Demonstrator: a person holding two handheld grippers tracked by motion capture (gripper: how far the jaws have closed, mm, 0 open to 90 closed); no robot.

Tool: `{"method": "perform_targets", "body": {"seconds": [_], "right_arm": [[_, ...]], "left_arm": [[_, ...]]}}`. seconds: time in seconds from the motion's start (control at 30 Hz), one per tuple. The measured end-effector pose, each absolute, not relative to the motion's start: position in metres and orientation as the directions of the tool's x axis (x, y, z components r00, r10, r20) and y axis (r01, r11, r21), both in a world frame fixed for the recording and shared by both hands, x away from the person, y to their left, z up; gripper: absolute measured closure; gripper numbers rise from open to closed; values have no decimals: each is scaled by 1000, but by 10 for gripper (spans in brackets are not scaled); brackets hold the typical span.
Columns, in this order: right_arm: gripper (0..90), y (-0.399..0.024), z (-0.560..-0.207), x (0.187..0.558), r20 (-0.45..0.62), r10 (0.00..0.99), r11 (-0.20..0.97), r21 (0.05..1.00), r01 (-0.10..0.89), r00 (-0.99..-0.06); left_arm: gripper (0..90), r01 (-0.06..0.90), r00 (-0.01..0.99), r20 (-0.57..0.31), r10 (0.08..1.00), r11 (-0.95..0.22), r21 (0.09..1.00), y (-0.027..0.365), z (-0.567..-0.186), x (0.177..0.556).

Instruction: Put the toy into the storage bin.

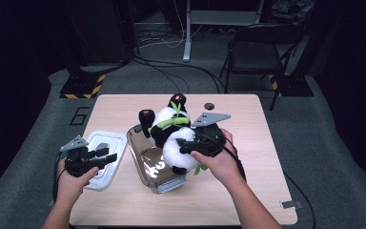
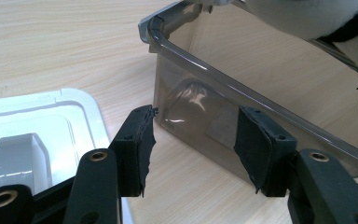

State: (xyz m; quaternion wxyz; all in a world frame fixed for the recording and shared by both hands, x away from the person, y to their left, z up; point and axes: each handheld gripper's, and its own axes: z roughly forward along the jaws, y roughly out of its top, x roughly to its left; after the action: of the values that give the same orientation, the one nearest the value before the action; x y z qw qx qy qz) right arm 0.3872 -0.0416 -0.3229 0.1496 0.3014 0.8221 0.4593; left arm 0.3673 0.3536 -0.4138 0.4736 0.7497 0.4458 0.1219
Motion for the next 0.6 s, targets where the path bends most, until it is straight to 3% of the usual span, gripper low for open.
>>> {"method": "perform_targets", "body": {"seconds": [0.6], "right_arm": [[507,3,-336,392,47,601,416,834,363,-798]], "left_arm": [[468,548,577,-234,783,-157,822,351,-414,367]]}}
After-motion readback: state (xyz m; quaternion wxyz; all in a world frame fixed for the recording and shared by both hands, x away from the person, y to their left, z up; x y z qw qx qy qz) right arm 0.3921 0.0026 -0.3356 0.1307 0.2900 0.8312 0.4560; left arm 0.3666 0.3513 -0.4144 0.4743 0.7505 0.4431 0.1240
